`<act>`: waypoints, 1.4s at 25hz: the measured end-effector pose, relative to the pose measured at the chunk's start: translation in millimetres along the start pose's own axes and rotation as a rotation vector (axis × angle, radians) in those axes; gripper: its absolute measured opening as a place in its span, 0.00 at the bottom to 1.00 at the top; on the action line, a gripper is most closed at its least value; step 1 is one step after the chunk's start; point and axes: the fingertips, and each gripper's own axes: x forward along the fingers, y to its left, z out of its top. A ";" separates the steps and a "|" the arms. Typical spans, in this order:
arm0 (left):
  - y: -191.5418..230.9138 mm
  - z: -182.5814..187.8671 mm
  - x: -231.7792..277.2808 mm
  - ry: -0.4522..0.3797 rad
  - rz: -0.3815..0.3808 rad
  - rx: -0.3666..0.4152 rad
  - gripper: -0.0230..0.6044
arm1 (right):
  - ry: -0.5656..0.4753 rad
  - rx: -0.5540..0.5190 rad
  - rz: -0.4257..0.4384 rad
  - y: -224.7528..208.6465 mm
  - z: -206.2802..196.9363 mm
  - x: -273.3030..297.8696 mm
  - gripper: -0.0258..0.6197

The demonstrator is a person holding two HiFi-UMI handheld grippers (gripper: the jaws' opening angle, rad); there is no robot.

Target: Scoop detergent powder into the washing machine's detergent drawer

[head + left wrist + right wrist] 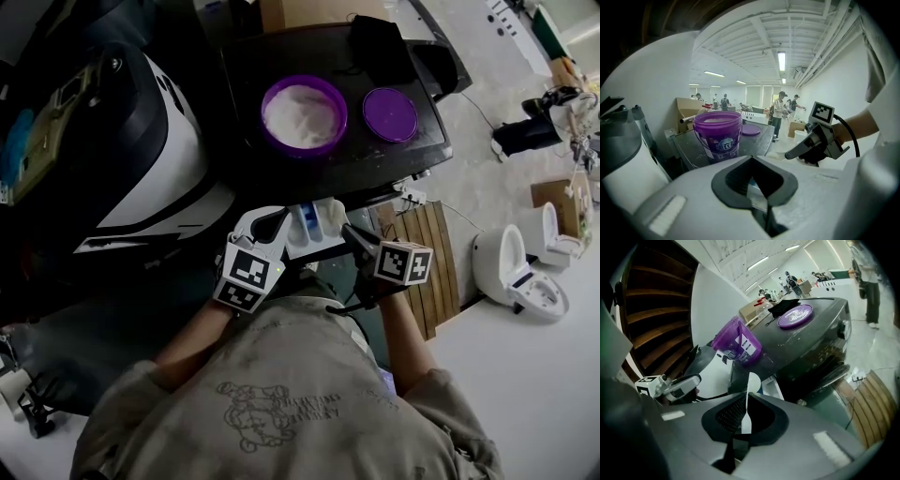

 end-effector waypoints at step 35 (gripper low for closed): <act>2.7 -58.5 7.1 0.078 -0.029 -0.087 0.04 | 0.271 -0.894 -0.544 -45.8 -29.2 43.7 0.09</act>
